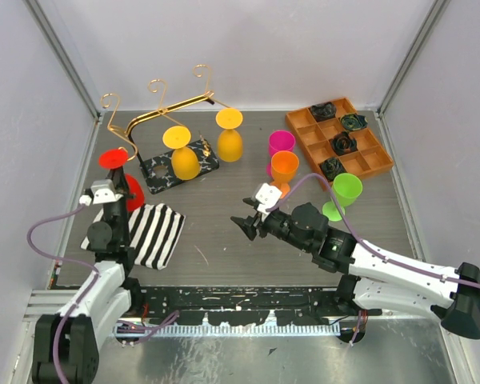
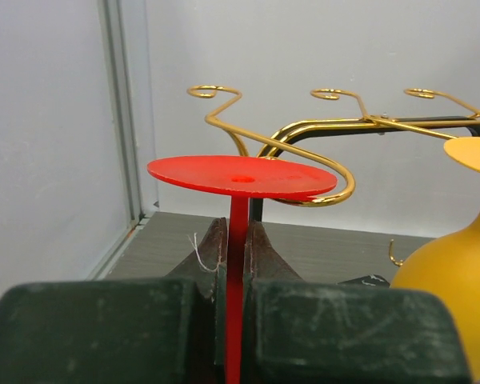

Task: Place the wine glass upside down on the wine glass rack
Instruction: Turn the wine glass upside down at the wine rack.

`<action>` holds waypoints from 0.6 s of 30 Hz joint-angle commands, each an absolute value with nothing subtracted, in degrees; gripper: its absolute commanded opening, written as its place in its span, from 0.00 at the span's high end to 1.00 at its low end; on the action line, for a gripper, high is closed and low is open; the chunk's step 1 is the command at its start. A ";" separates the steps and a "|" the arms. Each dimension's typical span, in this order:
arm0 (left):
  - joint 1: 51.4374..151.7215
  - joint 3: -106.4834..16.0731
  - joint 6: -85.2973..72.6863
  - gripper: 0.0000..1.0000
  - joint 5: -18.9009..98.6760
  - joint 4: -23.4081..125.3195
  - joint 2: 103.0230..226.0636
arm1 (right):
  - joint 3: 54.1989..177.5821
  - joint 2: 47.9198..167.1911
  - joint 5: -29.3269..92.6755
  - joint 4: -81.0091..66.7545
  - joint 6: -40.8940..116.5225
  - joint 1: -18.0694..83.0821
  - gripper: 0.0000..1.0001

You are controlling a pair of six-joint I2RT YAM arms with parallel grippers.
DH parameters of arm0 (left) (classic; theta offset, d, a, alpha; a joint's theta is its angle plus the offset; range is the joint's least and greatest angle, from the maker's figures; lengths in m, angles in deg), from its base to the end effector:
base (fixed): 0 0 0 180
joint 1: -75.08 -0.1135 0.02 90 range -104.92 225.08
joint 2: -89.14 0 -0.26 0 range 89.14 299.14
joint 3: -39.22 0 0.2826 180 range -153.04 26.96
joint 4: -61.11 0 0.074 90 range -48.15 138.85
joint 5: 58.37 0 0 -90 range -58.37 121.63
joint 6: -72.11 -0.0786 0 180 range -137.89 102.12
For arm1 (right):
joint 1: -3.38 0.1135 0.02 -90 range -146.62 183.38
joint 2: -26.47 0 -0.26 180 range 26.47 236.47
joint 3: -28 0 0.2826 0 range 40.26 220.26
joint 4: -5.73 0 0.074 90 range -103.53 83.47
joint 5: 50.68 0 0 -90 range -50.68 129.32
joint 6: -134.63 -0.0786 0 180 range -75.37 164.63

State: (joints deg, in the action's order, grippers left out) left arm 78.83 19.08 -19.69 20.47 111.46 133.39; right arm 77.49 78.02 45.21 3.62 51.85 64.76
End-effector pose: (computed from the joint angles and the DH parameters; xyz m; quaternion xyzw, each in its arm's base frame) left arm 0.2278 0.0003 0.2463 -0.0570 0.5290 0.0370 0.8459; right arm 0.1472 0.2529 0.2959 -0.3833 0.6239 0.2761 0.6226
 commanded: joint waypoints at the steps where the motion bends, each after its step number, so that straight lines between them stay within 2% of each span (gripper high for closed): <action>1: 76.51 16.52 -17.44 1.00 26.10 123.77 139.79 | 77.64 78.51 44.55 6.08 51.23 64.89 0.38; 7: 72.24 15.00 -13.74 1.00 28.97 130.43 147.00 | 77.55 79.21 44.32 6.12 51.24 64.77 0.38; 18: 69.19 9.98 -14.72 1.00 35.48 130.68 154.29 | 77.54 80.71 44.60 6.12 52.41 64.82 0.38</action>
State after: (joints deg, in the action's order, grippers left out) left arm 70.15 12.99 -14.20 32.31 126.15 152.36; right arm 77.05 80.71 44.97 3.64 51.98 64.76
